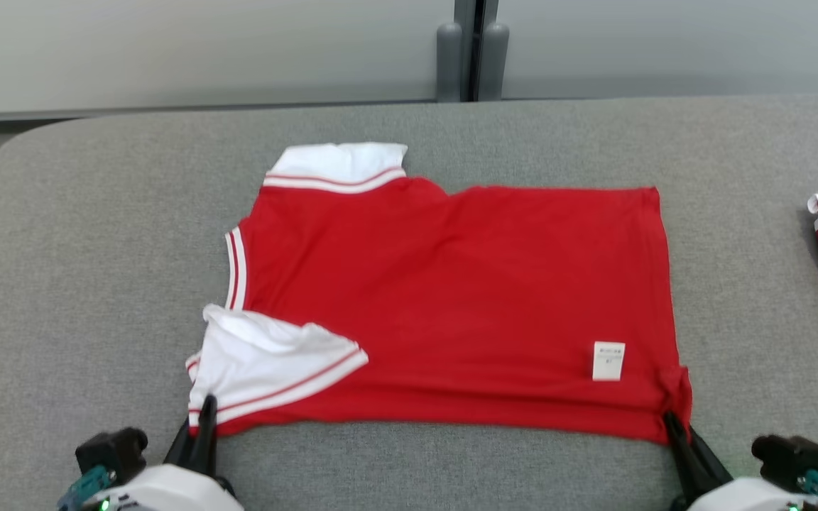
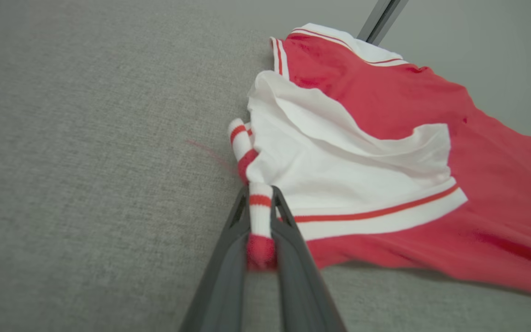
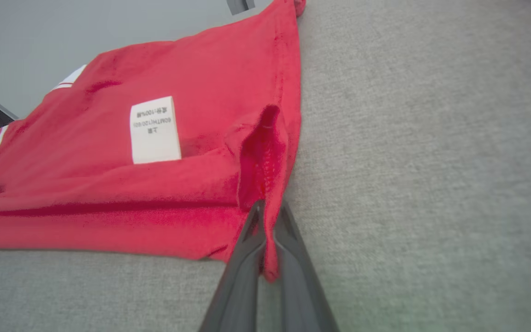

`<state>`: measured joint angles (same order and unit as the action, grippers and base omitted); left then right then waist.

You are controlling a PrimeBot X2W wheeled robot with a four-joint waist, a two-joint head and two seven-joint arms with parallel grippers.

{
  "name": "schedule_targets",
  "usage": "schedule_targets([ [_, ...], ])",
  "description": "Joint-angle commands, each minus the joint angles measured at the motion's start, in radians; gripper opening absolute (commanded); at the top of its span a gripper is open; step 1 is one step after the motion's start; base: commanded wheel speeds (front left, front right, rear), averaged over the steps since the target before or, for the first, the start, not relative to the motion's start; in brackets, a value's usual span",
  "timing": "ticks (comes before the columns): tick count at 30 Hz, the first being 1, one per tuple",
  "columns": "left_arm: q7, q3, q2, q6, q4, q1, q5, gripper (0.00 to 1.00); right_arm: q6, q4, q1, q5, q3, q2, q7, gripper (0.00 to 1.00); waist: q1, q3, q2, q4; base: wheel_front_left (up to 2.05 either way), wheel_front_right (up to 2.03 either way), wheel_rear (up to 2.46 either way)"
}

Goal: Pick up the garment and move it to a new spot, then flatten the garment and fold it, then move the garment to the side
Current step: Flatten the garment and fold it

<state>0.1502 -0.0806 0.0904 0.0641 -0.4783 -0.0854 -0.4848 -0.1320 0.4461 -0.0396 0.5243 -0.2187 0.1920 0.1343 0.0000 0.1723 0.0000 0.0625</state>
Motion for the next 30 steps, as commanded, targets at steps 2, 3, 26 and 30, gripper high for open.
schedule_targets([
  [2, -0.028, 0.008, 0.020, -0.018, 0.055, 0.065, -0.010, 0.00, 0.002, -0.018, 0.061, 0.002, 0.024, 0.014, -0.022, 0.00, 0.0000, -0.041, 0.0000, 0.006, 0.00, 0.00, 0.00],
  [3, -0.042, 0.010, 0.022, -0.025, 0.083, 0.088, -0.012, 0.00, 0.002, -0.028, 0.080, 0.000, 0.035, 0.012, -0.029, 0.00, 0.0000, -0.049, 0.0000, 0.006, 0.00, 0.00, 0.00],
  [26, 0.013, -0.002, 0.023, -0.152, 0.420, 0.192, 0.075, 1.00, 0.002, -0.317, 0.133, -0.157, 0.192, -0.012, -0.017, 1.00, 0.0000, -0.075, 0.0000, -0.010, 0.00, 0.00, 0.00],
  [30, 0.064, -0.015, 0.037, -0.164, 0.471, 0.151, 0.133, 1.00, 0.002, -0.448, 0.121, -0.226, 0.196, -0.016, -0.019, 1.00, 0.0000, -0.082, 0.0000, -0.014, 0.00, 0.00, 0.00],
])
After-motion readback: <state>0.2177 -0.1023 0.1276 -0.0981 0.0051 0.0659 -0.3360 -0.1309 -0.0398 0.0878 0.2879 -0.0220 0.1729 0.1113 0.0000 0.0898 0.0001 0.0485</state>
